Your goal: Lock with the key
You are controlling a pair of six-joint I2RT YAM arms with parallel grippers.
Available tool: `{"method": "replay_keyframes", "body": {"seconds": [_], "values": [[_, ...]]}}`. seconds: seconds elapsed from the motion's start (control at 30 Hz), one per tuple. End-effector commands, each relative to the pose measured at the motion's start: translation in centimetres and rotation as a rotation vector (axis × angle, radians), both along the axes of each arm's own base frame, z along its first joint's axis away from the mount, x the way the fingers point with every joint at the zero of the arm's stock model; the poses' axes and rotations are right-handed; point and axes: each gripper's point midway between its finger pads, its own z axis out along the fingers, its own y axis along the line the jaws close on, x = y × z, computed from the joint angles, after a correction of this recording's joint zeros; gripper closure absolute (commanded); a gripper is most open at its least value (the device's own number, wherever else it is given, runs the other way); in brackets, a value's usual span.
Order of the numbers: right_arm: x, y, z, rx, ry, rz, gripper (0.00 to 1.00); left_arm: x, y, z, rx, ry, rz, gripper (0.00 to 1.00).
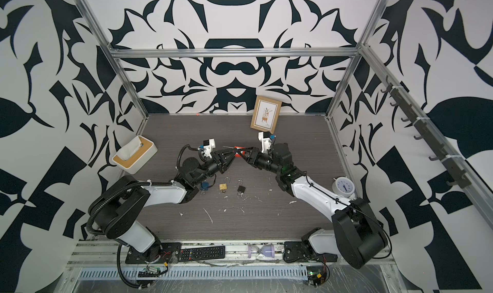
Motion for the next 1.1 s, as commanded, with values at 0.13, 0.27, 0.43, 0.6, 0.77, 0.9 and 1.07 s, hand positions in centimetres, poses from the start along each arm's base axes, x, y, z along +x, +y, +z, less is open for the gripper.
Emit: {"method": "replay_keyframes", "body": {"seconds": [0.13, 0.27, 0.43, 0.6, 0.77, 0.9, 1.07], "values": [[0.4, 0.3, 3.8, 0.07, -0.105, 0.025, 0.78, -0.1, -0.8, 2.0, -0.055, -0.057, -0.025, 1.0], [0.4, 0.2, 3.6, 0.07, -0.102, 0.026, 1.0, -0.3, -1.4, 2.2, -0.047, -0.077, -0.058, 1.0], [0.9, -1.8, 3.2, 0.068, -0.059, -0.014, 1.0, 0.8, -0.9, -0.4, 0.191, -0.057, -0.194, 0.01], [0.9, -5.3, 2.6, 0.034, 0.042, -0.052, 1.0, 0.5, 4.3, -4.0, 0.741, -0.054, -0.172, 0.01], [-1.3, -4.8, 2.9, 0.068, 0.093, 0.075, 1.0, 1.8, 8.9, -4.2, 1.018, -0.175, 0.007, 0.01], [-3.3, -4.4, 3.2, 0.103, 0.142, 0.151, 1.0, 1.9, 8.1, -3.3, 0.988, -0.326, 0.002, 0.01], [-5.2, -3.6, 4.2, 0.14, 0.21, 0.283, 1.0, -0.7, 5.5, -1.5, 0.768, -0.54, -0.117, 0.01]]}}
